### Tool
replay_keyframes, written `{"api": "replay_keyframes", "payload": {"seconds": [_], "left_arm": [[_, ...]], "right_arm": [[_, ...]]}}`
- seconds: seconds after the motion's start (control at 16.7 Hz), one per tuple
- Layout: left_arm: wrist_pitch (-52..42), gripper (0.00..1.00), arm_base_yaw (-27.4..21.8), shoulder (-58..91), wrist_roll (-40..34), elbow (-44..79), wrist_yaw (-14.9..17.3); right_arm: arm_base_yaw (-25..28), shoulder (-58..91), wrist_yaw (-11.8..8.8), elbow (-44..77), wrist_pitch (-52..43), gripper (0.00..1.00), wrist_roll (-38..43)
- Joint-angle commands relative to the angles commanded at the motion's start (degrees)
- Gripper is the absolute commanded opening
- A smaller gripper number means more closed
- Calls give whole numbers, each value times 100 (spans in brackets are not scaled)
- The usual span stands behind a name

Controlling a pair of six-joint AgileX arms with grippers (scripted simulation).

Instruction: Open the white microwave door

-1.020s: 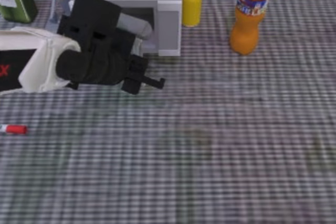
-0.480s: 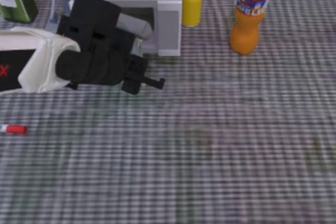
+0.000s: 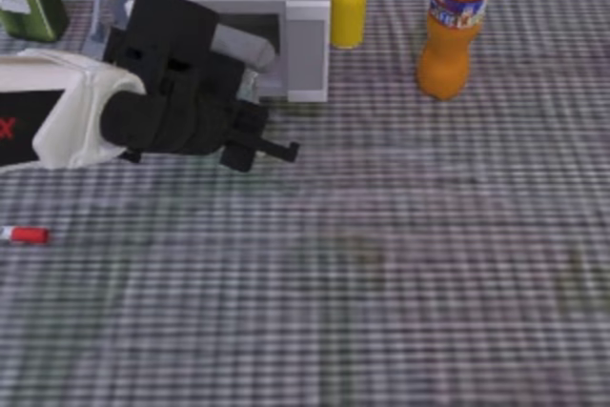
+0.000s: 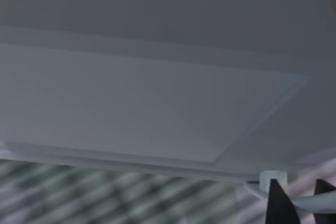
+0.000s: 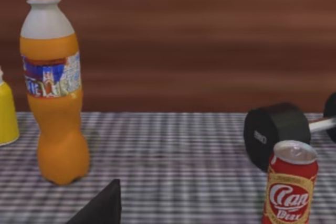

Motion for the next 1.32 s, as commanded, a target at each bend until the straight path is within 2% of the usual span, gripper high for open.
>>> {"api": "replay_keyframes", "payload": {"seconds": [0.3, 0.84, 1.32], "left_arm": [[0, 0, 0, 0, 0, 0, 0], [-5, 0, 155, -148, 367, -171, 315], [-5, 0, 155, -148, 368, -172, 316]], "right_arm": [[0, 0, 0, 0, 0, 100, 0], [0, 0, 0, 0, 0, 100, 0], [0, 0, 0, 0, 0, 100, 0]]}}
